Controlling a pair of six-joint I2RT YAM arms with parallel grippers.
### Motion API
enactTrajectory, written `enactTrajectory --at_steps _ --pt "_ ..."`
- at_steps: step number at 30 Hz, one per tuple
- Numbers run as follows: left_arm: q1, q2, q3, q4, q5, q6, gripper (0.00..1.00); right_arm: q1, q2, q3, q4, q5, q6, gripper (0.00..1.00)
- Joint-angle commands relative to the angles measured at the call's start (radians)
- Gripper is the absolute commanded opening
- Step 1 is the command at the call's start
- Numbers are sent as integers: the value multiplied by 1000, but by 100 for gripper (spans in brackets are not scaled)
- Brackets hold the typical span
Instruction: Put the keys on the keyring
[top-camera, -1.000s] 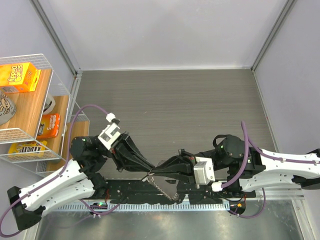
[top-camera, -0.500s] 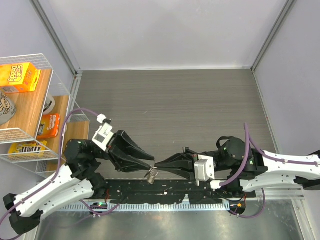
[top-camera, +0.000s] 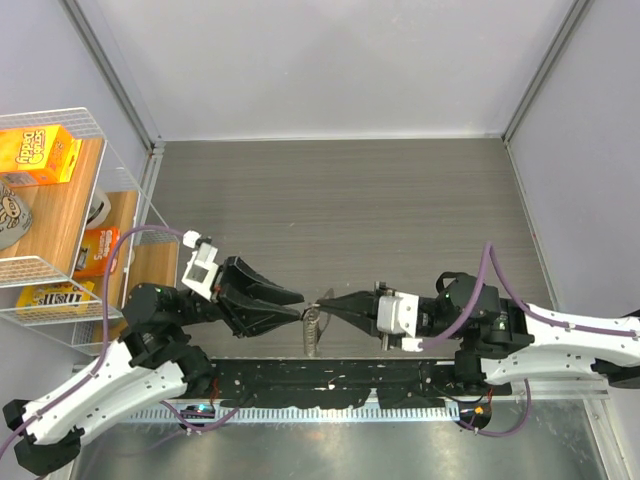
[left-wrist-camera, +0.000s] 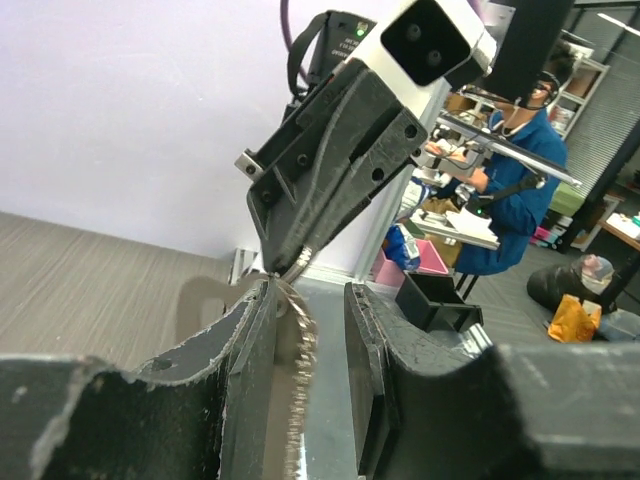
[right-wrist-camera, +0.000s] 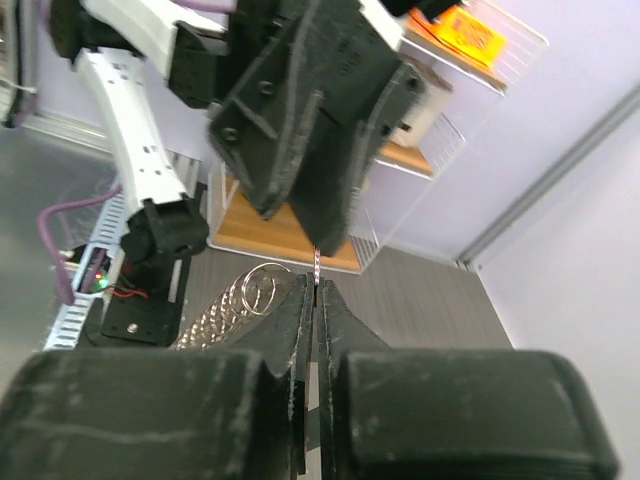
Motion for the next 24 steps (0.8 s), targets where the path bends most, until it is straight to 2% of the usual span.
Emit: enactTrajectory --at_steps 1,9,15,20,24 --pt "-1 -43 -21 -85 -91 42 39 -55 13 14 30 114 93 5" --pt "-2 -161 -53 -213 -174 51 40 -190 78 14 -81 190 299 5" --pt "-2 -224 -73 -277 -217 53 40 -304 194 28 -184 204 460 5" --pt "-2 -255 -95 -296 -234 50 40 -411 300 32 -197 138 564 5" --pt "-2 -267 -98 -309 -239 51 40 -460 427 71 -149 144 578 5"
